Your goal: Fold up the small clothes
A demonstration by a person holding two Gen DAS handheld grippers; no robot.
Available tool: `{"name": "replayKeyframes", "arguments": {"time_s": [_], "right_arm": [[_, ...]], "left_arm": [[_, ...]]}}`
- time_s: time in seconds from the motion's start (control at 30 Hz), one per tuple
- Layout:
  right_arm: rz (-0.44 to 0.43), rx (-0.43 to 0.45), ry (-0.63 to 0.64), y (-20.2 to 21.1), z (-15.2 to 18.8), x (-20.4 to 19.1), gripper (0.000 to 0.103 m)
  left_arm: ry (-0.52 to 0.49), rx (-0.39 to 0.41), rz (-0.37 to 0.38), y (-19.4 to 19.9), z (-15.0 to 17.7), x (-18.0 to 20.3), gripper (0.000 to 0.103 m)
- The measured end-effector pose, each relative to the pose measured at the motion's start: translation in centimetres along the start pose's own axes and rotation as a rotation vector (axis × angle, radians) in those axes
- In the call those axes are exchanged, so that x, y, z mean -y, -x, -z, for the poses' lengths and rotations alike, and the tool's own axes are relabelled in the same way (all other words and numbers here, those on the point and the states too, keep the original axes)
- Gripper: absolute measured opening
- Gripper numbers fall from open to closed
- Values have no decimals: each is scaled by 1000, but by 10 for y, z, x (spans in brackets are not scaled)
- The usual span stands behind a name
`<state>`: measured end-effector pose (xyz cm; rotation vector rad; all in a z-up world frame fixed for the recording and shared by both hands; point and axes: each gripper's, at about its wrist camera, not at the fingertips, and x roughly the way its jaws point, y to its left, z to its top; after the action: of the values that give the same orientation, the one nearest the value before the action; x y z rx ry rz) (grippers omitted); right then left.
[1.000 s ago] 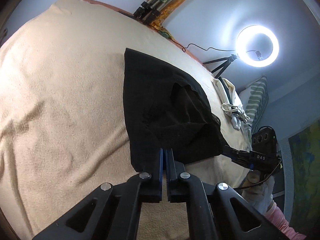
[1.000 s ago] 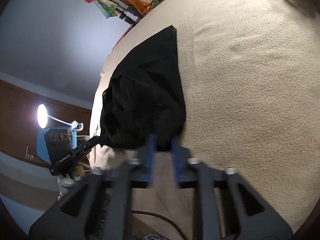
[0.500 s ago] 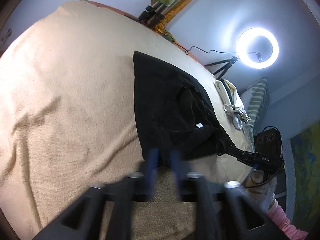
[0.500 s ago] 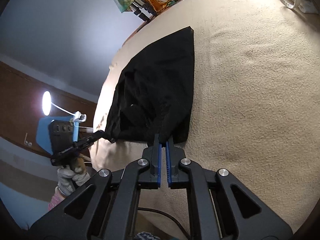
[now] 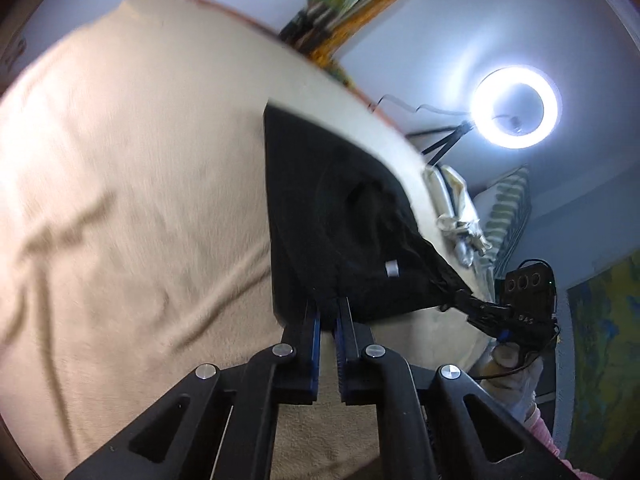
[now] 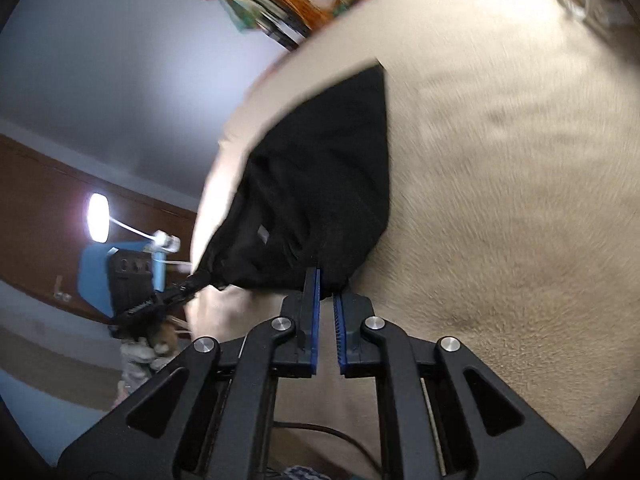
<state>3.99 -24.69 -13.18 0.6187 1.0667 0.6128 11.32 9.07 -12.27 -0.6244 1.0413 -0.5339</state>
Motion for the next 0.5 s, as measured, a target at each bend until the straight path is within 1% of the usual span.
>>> {"name": "replayKeyframes", "arguments": {"time_s": [0.03,0.1,0.17,0.23,0.3,0.33,0.37,0.4,0.43,0.5], "right_arm": [[-11,10,13,5,-2,-4,8],[17,5,42,7,-2,-7,8],[62,-41,39,-5,2,-1,8],[100,-97,32,-19,9,6,8],[149,-130,66,-24,12,5,10],[167,-132,74,-23,11,4,14],[177,-127,82,-17,9,2,24],[182,-115,87,-12,7,0,32],[184,-86,102,-3,3,-3,35],[166,-37,137,14,-8,-9,37]], "left_arm": [[-11,0,-9,2,0,-1,3],[-3,-27,-29,-5,4,-6,3],[-8,-71,-76,-18,11,-12,3],[-41,-97,-113,-25,17,-9,3],[-71,-91,-147,-23,18,-4,9],[-83,-80,-163,-18,18,-1,12],[-92,-72,-170,-14,17,2,21],[-104,-55,-178,-8,16,5,26],[-124,-31,-182,-1,15,10,27],[-164,7,-191,7,11,21,27]]}}
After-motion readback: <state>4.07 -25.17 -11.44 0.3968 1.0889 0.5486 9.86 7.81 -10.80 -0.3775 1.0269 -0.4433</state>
